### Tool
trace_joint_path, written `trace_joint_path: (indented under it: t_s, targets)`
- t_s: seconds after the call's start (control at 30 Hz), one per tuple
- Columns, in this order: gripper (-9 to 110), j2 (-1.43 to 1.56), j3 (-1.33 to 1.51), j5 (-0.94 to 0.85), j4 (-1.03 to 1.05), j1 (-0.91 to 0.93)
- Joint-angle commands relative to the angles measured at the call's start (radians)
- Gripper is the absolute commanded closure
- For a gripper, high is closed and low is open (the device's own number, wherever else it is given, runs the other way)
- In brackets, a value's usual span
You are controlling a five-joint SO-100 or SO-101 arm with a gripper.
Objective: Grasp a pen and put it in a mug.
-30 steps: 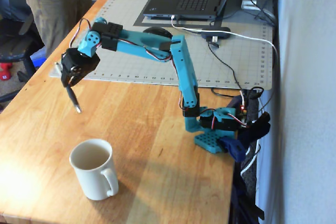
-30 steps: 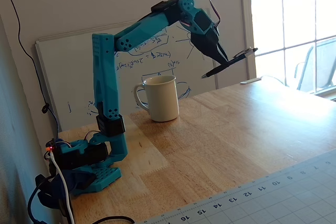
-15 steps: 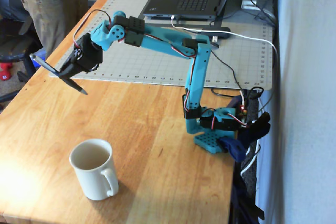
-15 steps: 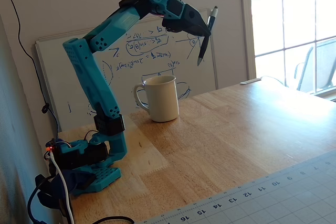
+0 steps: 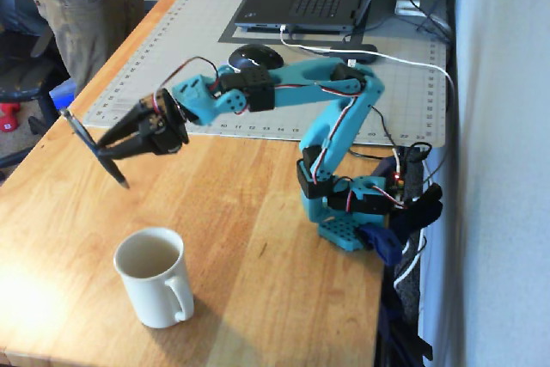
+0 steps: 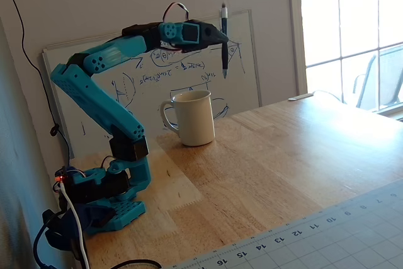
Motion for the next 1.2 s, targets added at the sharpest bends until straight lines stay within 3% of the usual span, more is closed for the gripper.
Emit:
trace_joint_path:
  t_s: [0.0,0.47,0.9,1.17]
  targets:
    - [101,0.129,0.06,-0.005,-0.046,-0.069]
    - [101,0.222,0.215,0.0,-0.046,-0.245]
    - [101,0.225,0.307,-0.012,-0.046,-0.267]
    - [93,0.252,0.305,0.002,-0.048,-0.265]
